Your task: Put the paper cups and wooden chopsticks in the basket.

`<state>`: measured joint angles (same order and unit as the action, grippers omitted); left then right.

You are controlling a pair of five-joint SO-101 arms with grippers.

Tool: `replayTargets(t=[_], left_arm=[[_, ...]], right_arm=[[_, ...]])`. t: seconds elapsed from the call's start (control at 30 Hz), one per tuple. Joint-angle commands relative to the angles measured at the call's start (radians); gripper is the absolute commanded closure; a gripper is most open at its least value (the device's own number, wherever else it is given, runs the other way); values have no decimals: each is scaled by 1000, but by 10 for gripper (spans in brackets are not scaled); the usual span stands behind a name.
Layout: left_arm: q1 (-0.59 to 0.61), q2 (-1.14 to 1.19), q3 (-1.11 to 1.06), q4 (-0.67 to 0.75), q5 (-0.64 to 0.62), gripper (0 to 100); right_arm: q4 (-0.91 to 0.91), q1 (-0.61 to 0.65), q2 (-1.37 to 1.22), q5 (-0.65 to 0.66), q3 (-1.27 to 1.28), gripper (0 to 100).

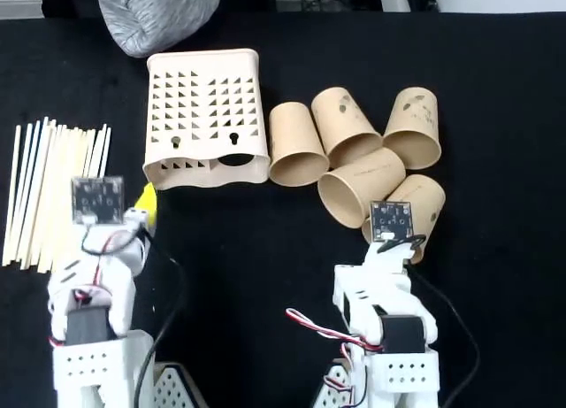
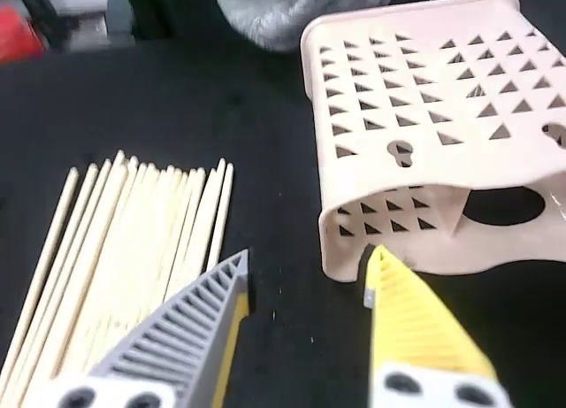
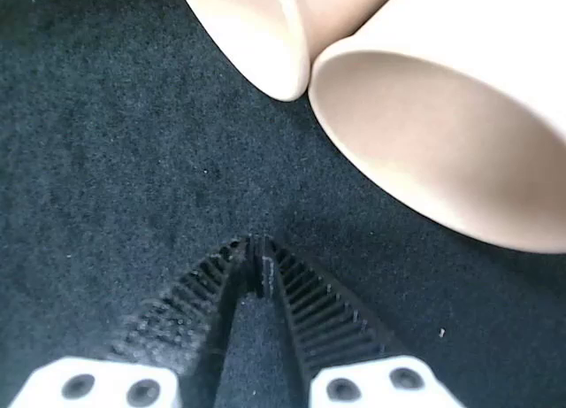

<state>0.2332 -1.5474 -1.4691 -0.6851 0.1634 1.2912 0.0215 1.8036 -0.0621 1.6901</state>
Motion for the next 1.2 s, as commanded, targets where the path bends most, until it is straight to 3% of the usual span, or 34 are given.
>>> replayTargets(t=[0.0,0.17,0.3,0.8,1.07,1.17], left_arm=[[-15,390,269,-8,-58,780],[-7,798,429,14,-49,780],[-7,985,466,114,-49,780],[-48,1189,386,647,-51,778],[-47,1395,476,721,-51,787],[-48,1398,486,721,-51,880]], right_arm=[[3,12,70,-3,-5,986],[3,12,70,-3,-5,986],[3,12,70,-3,-5,986],[3,12,70,-3,-5,986],[3,12,70,-3,-5,986],[3,12,70,-3,-5,986]])
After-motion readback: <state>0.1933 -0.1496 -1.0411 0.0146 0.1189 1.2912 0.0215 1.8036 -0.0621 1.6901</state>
